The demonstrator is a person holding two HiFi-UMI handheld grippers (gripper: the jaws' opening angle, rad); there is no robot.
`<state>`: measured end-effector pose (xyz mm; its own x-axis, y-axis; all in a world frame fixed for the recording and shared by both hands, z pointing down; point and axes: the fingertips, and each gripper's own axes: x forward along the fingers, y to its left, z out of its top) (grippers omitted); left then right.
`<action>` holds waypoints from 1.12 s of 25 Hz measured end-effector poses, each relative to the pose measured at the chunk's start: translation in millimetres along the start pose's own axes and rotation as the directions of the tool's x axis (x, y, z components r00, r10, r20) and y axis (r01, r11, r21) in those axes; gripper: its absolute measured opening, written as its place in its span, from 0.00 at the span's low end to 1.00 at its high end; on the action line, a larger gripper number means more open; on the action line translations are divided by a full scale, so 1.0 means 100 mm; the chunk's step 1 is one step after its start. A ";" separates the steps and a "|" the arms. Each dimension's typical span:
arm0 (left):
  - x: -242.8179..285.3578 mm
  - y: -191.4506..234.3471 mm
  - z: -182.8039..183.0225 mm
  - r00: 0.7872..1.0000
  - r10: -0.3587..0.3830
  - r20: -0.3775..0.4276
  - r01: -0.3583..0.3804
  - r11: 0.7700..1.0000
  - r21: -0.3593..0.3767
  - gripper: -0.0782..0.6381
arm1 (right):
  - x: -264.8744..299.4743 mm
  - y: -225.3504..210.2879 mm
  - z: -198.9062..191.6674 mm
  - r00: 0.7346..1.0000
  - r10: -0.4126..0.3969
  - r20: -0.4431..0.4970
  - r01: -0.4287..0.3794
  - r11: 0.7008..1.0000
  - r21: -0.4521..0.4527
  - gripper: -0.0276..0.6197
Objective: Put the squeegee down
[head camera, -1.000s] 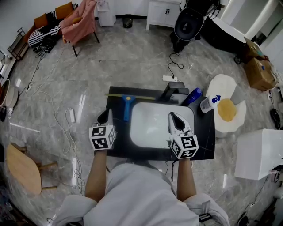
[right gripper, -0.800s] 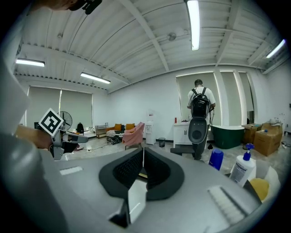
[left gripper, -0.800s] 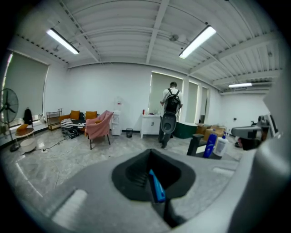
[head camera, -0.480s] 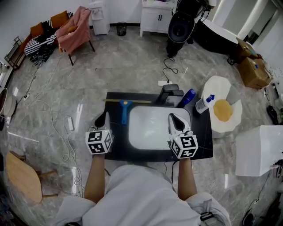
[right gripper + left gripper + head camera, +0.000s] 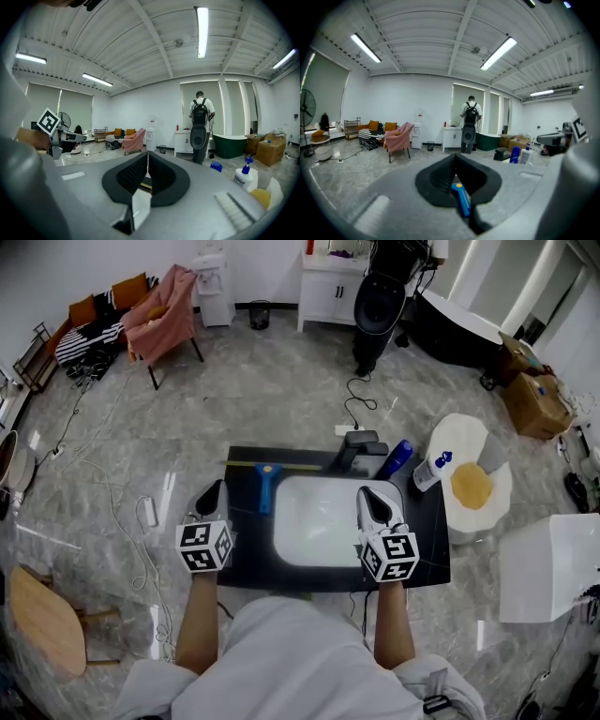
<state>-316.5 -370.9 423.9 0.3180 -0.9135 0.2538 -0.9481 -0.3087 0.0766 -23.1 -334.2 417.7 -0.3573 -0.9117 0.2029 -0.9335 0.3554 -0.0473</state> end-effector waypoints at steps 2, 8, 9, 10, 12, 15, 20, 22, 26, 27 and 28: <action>-0.02 0.02 0.03 1.000 0.000 0.006 0.000 1.000 0.000 0.11 | -0.01 0.01 0.03 1.000 -0.001 0.007 0.001 1.000 0.002 0.06; -0.03 0.03 0.09 1.000 -0.007 0.026 0.007 1.000 0.008 0.11 | -0.01 0.00 0.04 1.000 -0.012 0.005 0.012 1.000 -0.002 0.06; -0.03 0.02 0.09 1.000 -0.010 0.025 0.010 1.000 0.007 0.11 | -0.02 -0.01 0.05 1.000 -0.016 0.006 0.016 1.000 -0.001 0.06; -0.03 0.02 0.10 1.000 -0.012 0.025 0.012 1.000 0.008 0.11 | -0.03 -0.02 0.06 1.000 -0.020 0.007 0.020 1.000 0.000 0.06; -0.04 0.01 0.11 1.000 -0.015 0.027 0.014 1.000 0.010 0.11 | -0.05 -0.03 0.07 1.000 -0.025 0.011 0.025 1.000 0.002 0.06; -0.05 0.03 0.14 0.999 -0.012 0.035 0.012 1.000 0.011 0.11 | -0.05 -0.03 0.07 1.000 -0.027 0.015 0.027 1.000 0.003 0.06; -0.06 0.02 0.17 0.999 -0.017 0.046 0.016 1.000 0.026 0.11 | -0.04 -0.04 0.09 1.000 -0.023 0.020 0.023 1.000 -0.001 0.06; -0.09 0.02 0.18 0.999 -0.015 0.048 0.013 0.999 0.037 0.11 | -0.05 -0.03 0.11 1.000 -0.022 0.021 0.022 1.000 -0.006 0.06; -0.10 0.03 0.19 0.998 -0.013 0.056 0.011 0.999 0.040 0.11 | -0.06 -0.05 0.12 0.999 -0.019 0.029 0.020 1.000 -0.010 0.06; -0.09 0.02 0.20 0.998 -0.013 0.057 0.011 0.999 0.041 0.11 | -0.06 -0.06 0.12 0.999 -0.019 0.030 0.019 1.000 -0.011 0.06; -0.09 0.02 0.20 0.998 -0.014 0.058 0.012 0.999 0.042 0.11 | -0.06 -0.07 0.12 0.999 -0.019 0.031 0.019 1.000 -0.011 0.06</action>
<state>-320.5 -369.0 402.3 0.3315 -0.9228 0.1962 -0.9430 -0.3304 0.0393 -15.1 -334.0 404.9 -0.3405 -0.9241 0.1732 -0.9398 0.3402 -0.0327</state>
